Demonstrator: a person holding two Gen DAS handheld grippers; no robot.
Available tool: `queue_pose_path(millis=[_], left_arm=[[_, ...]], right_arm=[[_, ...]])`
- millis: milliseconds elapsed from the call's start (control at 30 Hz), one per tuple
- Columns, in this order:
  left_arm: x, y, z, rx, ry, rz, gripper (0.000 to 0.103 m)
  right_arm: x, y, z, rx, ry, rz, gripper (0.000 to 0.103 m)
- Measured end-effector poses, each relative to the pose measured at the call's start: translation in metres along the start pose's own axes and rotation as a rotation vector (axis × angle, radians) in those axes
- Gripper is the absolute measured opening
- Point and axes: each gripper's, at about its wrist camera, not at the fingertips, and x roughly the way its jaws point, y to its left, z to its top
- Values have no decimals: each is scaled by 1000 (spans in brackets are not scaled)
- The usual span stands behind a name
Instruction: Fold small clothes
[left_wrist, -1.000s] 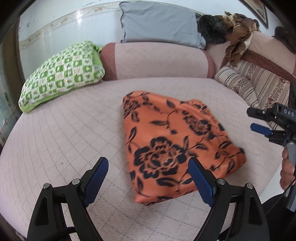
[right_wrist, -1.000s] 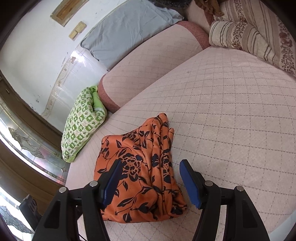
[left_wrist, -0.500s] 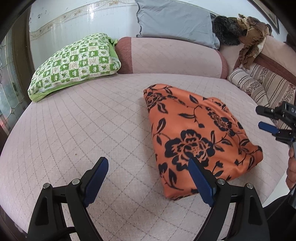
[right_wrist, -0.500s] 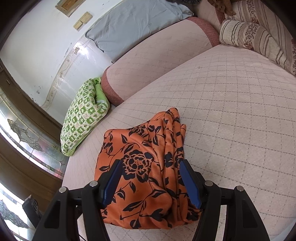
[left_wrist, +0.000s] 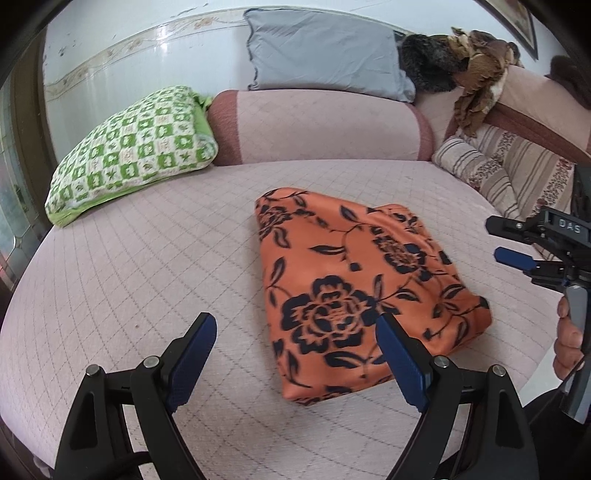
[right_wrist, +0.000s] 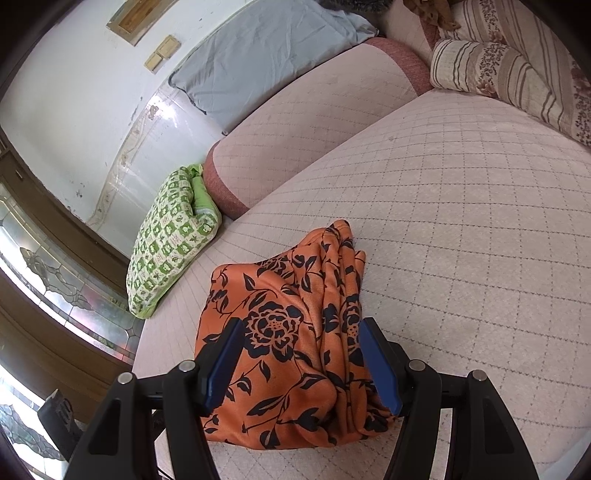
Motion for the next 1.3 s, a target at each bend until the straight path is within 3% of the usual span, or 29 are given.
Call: queue_pose_path(millis=[333, 667, 1100, 1200, 1300], left_arm=[[-6, -12, 4, 35, -11, -28, 88], [13, -1, 16, 23, -4, -7, 88], [78, 32, 45, -108, 4, -7, 88], [100, 40, 45, -142, 69, 7, 88], [109, 50, 43, -184, 85, 7, 88]], right_arm=[[0, -3, 1, 10, 6, 0, 67], [2, -8, 1, 22, 17, -12, 67], [32, -7, 8, 20, 65, -62, 67], [45, 1, 13, -30, 68, -86, 67], [51, 10, 20, -76, 27, -58, 65]])
